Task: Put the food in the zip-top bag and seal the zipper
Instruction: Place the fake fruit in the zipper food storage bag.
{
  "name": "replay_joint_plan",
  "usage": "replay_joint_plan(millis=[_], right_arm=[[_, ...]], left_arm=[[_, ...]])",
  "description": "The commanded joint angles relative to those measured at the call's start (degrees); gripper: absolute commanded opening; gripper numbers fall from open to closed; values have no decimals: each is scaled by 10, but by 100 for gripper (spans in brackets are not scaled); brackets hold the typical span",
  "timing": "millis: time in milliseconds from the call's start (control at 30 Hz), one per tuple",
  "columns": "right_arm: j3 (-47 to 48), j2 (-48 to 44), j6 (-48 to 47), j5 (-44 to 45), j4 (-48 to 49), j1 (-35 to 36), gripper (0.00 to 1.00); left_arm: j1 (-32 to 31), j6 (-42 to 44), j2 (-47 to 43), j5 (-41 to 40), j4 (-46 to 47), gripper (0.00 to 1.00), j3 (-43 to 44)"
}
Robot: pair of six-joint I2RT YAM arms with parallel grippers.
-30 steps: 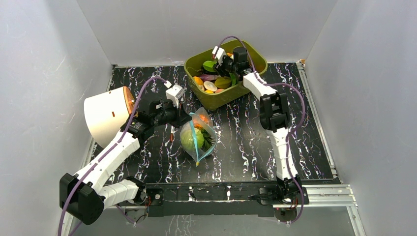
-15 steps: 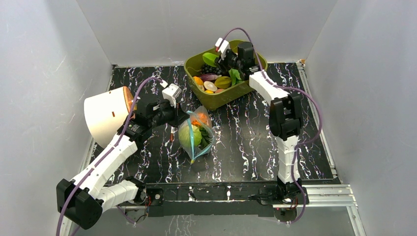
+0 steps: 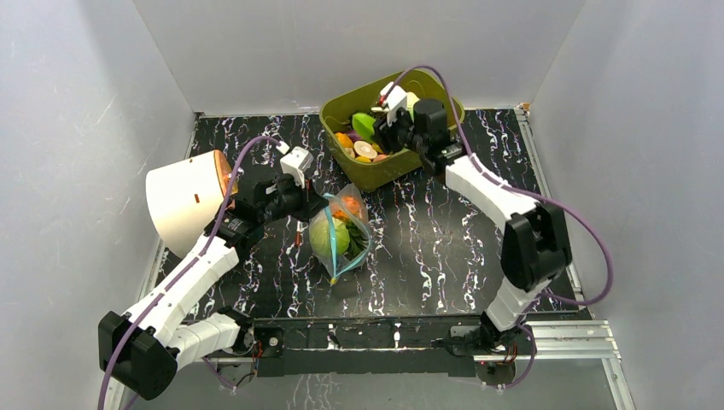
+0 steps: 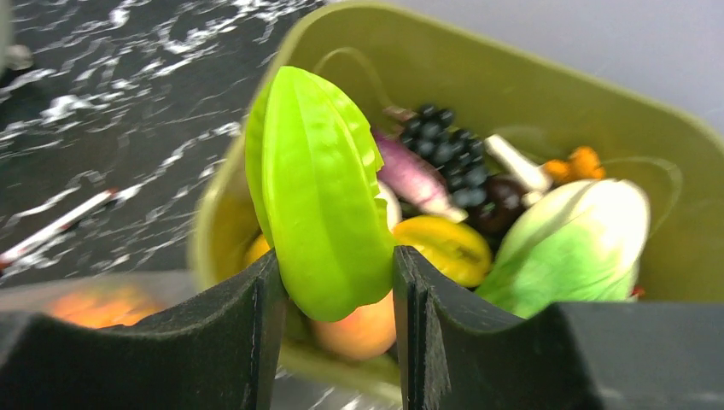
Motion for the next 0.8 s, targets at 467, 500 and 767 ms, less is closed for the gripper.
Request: replay_joint_plan(millis=[467, 500, 767], right_arm=[[-264, -412, 244, 4, -31, 53, 29], [-270, -425, 259, 5, -35, 54, 29], [-320, -504, 338, -41, -43, 66, 29]], left_arm=[[2, -72, 10, 1, 47, 0, 20], [2, -84, 13, 4, 48, 0, 26], [2, -127, 45, -11, 22, 0, 89]])
